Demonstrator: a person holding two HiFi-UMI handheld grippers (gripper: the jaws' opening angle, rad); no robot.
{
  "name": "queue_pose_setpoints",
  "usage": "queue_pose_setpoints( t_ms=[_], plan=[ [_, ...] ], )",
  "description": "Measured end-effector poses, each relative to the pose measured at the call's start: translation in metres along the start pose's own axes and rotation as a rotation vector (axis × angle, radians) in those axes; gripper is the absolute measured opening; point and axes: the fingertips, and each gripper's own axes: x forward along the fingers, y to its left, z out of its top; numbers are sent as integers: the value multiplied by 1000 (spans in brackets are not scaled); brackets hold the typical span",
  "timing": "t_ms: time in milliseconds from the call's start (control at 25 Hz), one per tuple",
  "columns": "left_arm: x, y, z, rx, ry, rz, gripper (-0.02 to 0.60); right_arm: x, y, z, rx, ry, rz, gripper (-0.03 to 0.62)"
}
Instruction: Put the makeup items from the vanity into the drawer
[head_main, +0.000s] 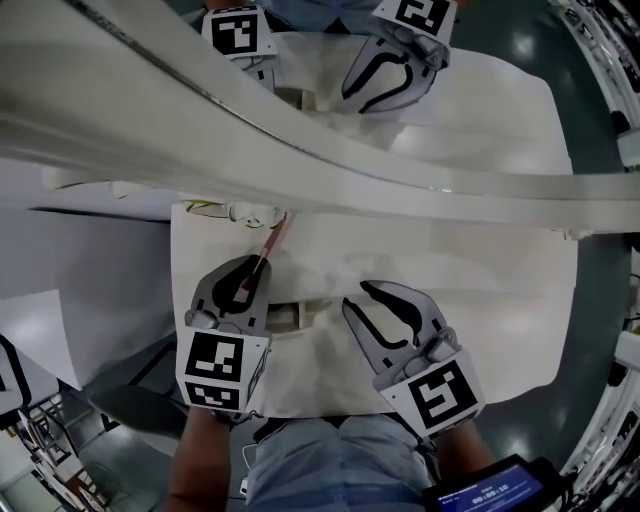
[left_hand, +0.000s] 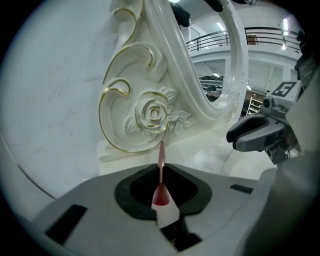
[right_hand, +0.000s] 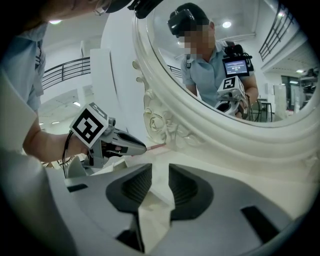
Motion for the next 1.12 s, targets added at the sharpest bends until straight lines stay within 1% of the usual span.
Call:
queue_pose_setpoints(
  t_ms=[120,280,360,440,600,840,1000,1120],
  plan=[
    [-11,3,4,38,-20,4,44,2,5,8,-13,-12,12,101],
    [-26,4,25,40,-66,-21,44,2,2,32,-32,-49,28,101],
    [-33,0,29,62,-84,-33,44,0,3,37,-39,-65,30,101],
    [-41,-6,25,87,-97,-55,44,-1,9,39,-47,-75,28,101],
    [-55,-22,9,129,-98,-126,44,-2,23,48,-39,-115,9,101],
    [-59,-41,-25,190,-41,-234,44,-2,30,48,-10,-148,-35,101],
    [-52,-46,-50,253,38,-305,44,-2,32,42,26,-164,-77,101],
    [-45,-41,-66,296,98,-327,44,0,31,32,47,-151,-102,101]
  ],
)
